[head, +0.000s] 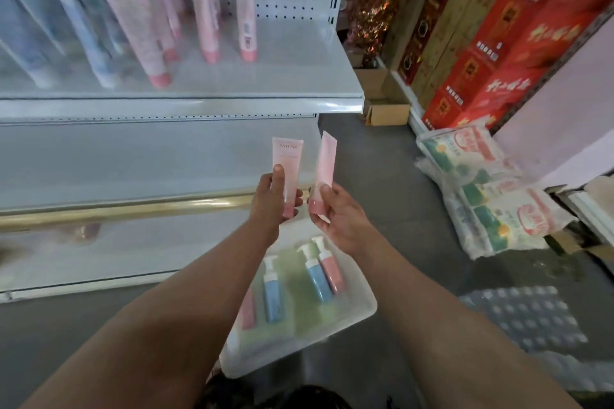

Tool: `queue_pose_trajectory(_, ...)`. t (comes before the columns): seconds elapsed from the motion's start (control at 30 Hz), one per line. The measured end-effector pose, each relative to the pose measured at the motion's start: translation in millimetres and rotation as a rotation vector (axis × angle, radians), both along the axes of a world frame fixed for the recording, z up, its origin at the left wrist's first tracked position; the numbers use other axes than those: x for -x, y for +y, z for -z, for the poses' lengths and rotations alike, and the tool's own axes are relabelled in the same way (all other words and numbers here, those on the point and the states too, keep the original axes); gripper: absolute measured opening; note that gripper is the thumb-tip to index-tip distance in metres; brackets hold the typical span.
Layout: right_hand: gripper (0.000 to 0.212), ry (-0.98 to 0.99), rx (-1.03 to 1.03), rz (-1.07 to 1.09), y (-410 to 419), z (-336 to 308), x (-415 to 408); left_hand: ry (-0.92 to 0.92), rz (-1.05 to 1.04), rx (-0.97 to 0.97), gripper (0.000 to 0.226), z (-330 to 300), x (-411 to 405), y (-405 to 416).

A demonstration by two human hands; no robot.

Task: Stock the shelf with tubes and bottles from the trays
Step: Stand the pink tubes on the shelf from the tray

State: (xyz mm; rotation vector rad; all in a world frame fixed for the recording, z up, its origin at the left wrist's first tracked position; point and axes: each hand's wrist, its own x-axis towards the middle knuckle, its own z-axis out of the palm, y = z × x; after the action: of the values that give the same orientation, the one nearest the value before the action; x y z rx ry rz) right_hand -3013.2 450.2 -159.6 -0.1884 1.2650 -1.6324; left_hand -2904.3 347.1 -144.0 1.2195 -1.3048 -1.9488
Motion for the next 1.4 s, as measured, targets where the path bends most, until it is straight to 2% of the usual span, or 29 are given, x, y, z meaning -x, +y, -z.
queue_pose_trajectory(0.1, 0.028, 0.001, 0.100, -0.034, -5, -25, 3, 0.055, -0.027, 0.050, 0.049, -26, 3, -3)
queue_pose_trajectory(0.3, 0.035, 0.038, 0.216, -0.092, -16, -65, 11, 0.116, -0.041, 0.189, 0.053, -73, 9, -10)
queue_pose_trajectory(0.5, 0.043, 0.126, 0.245, -0.109, -35, -101, 9, 0.185, -0.066, 0.211, 0.039, -114, 10, -19)
queue_pose_trajectory(0.6, 0.036, 0.163, 0.237, -0.115, -42, -118, 7, 0.243, -0.084, 0.214, 0.028, -123, 6, -28)
queue_pose_trajectory(0.67, 0.034, 0.180, 0.231, -0.121, -47, -129, 6, 0.272, -0.063, 0.253, 0.030, -124, 4, -34)
queue_pose_trajectory(0.77, 0.033, 0.219, 0.236, -0.137, -56, -137, 8, 0.231, -0.072, 0.251, 0.032, -124, 3, -44)
queue_pose_trajectory(0.9, 0.029, 0.249, 0.217, -0.130, -68, -141, 10, 0.173, -0.138, 0.282, 0.018, -124, -3, -57)
queue_pose_trajectory(1.07, 0.030, 0.262, 0.213, -0.104, -84, -144, 15, 0.126, -0.237, 0.358, 0.037, -126, -8, -79)
queue_pose_trajectory(1.27, 0.032, 0.202, 0.218, -0.071, -113, -147, 18, 0.065, -0.320, 0.449, 0.040, -127, -10, -122)
queue_pose_trajectory(1.4, 0.037, 0.273, 0.201, -0.054, -136, -147, 17, -0.009, -0.361, 0.515, 0.040, -129, -10, -151)
